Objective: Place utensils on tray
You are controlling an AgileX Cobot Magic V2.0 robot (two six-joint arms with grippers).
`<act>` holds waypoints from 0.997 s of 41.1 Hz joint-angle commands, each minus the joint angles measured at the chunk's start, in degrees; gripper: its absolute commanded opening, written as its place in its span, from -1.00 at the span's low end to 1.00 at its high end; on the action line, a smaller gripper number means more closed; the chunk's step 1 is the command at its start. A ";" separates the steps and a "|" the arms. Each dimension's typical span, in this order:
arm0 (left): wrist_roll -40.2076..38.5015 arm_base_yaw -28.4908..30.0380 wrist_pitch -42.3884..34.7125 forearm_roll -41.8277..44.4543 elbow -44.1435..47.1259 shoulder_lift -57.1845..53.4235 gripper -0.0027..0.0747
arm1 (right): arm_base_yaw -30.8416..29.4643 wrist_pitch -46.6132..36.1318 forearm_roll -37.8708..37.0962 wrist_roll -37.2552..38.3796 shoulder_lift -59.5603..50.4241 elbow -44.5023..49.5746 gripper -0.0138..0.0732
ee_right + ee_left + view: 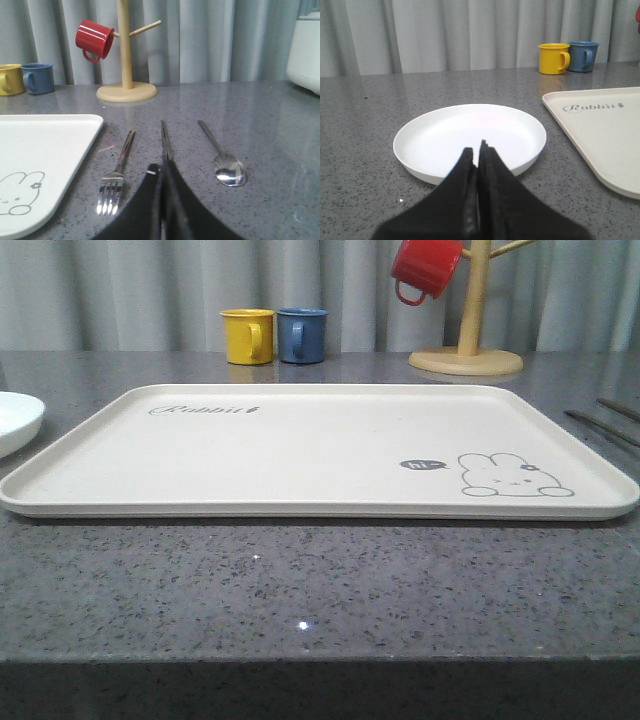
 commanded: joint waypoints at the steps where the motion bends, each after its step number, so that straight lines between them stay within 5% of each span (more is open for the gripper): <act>1: -0.25 -0.41 -4.58 -0.09 -0.19 -1.26 -0.98 | 0.03 -4.77 -0.62 -0.13 -0.63 -0.01 -0.84; 34: -0.25 -0.41 -8.22 -0.09 -0.43 -1.26 -0.98 | 0.09 -7.72 1.51 0.16 -0.63 -0.35 -0.84; 41: -0.25 -0.41 -7.72 -0.09 -4.89 -1.26 -0.98 | 0.09 0.49 2.97 0.16 -0.63 -6.85 -0.84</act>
